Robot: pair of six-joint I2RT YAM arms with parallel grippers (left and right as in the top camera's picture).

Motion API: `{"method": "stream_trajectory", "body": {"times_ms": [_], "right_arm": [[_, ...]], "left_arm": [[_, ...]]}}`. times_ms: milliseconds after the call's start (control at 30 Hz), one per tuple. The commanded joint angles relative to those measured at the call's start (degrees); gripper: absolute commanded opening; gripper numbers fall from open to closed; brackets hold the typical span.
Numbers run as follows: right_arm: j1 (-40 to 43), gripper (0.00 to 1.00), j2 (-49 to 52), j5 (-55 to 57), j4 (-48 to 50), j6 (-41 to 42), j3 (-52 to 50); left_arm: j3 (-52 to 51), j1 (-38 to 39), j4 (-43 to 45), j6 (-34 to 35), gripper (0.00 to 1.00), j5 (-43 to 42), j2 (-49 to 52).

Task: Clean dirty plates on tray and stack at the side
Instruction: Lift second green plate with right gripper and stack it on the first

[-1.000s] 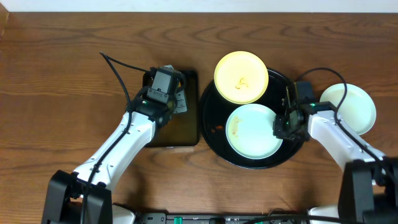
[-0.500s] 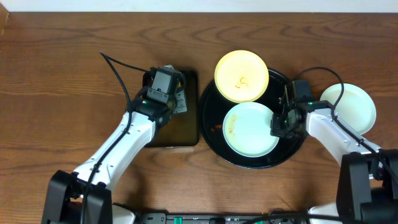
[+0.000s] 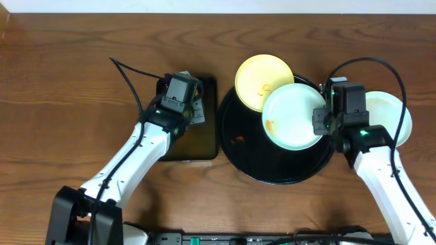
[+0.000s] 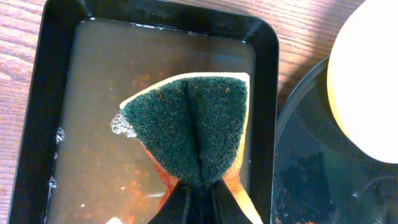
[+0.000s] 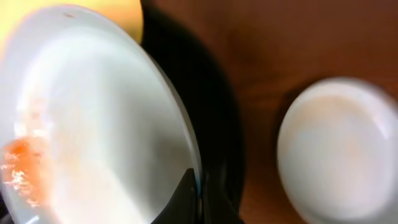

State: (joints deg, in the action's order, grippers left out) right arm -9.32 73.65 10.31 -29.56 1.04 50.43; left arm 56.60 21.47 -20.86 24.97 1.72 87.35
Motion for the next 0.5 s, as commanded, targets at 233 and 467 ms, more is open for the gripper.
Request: {"method": "stream_trajectory", "body": {"times_ms": [233,467], "right_arm": [[-17.4,0.01,-3.5,26.2,5.2,-10.6,0.7],[-17.0,0.01,-3.6,30.2,7.0,-7.5,0.7]], "left_arm": [[-0.1,-0.3,-0.1,-1.2,0.08,0.7,-0.1],[-0.1,-0.3,-0.1,-1.2,0.09,0.7,-0.1]]}}
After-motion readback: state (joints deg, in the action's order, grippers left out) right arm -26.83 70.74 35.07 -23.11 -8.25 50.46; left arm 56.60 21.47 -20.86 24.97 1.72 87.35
